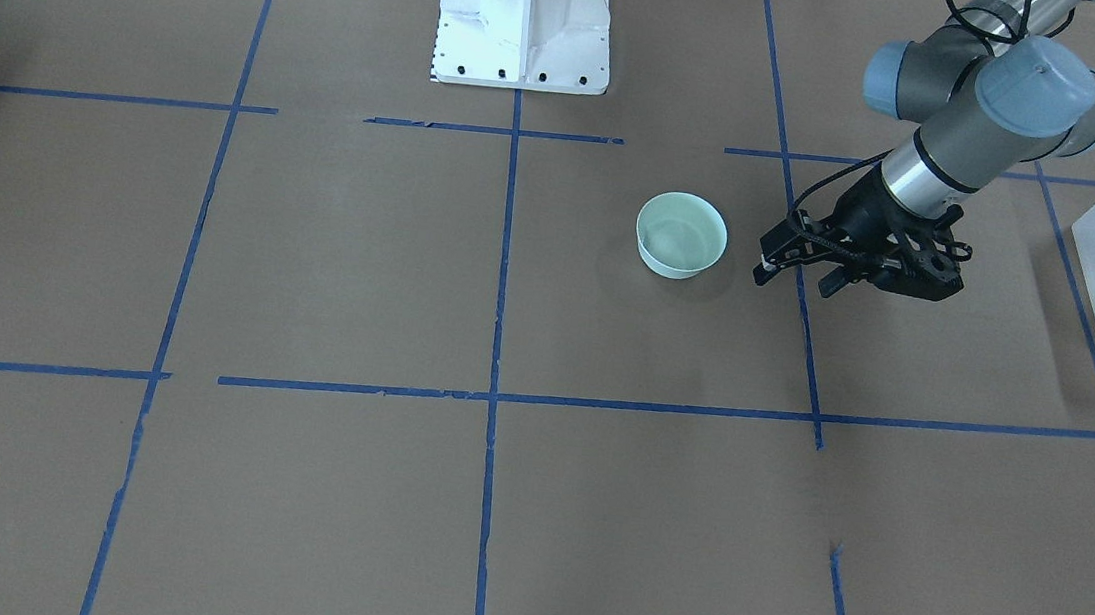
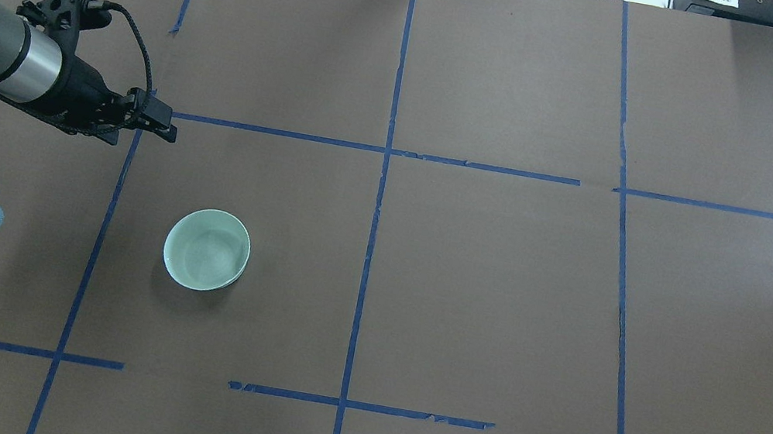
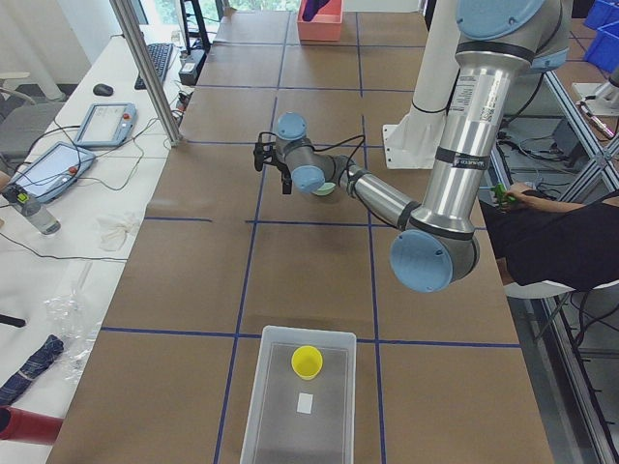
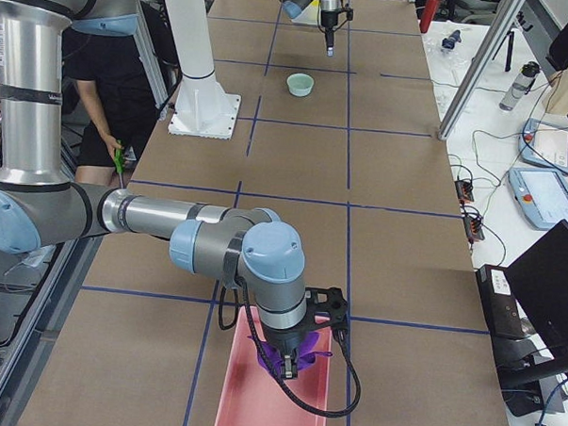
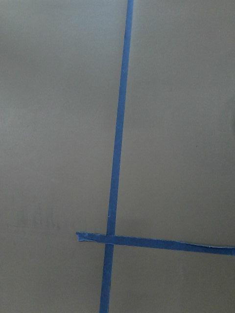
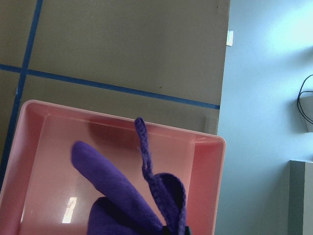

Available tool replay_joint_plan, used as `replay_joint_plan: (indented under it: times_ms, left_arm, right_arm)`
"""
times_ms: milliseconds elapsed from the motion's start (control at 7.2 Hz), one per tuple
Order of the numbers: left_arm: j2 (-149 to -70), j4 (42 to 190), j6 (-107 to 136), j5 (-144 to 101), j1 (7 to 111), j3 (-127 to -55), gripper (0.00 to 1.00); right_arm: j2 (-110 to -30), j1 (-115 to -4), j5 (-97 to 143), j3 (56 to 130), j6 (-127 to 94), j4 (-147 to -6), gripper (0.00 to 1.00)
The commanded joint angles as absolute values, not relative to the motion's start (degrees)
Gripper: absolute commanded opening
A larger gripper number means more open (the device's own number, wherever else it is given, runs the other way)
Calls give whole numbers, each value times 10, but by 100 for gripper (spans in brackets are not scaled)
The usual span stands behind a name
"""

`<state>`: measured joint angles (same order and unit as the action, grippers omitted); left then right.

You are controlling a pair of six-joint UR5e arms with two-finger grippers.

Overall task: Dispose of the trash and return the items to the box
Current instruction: 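Grasp the green bowl rim with the left gripper while the right drops the cloth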

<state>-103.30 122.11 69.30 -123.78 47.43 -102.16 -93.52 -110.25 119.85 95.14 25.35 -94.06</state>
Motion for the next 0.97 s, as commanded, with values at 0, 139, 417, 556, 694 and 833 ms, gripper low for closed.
replay_joint_plan:
  times_ms: [0, 139, 417, 556, 694, 833]
  left_arm:
    - [-1037, 1222, 716, -1216, 440, -1025, 100]
    - [-1036, 1221, 717, -1203, 424, -1029, 100]
    - [-1034, 1218, 719, -1179, 391, -1031, 100]
    - [-1033, 1216, 733, -1153, 362, -1030, 99]
    - [-1031, 1216, 738, -1144, 346, -1029, 99]
    - [-1031, 1215, 742, -1129, 331, -1026, 98]
  right_arm:
    - [-936, -1102, 1187, 922, 252, -918, 61]
    - [-938, -1102, 1187, 896, 242, -873, 100]
    - [-937, -1102, 1193, 884, 226, -867, 100]
    - [-937, -1102, 1193, 884, 223, -868, 100]
    - [-937, -1102, 1194, 884, 215, -869, 100]
    - [-937, -1101, 1202, 883, 205, -869, 100]
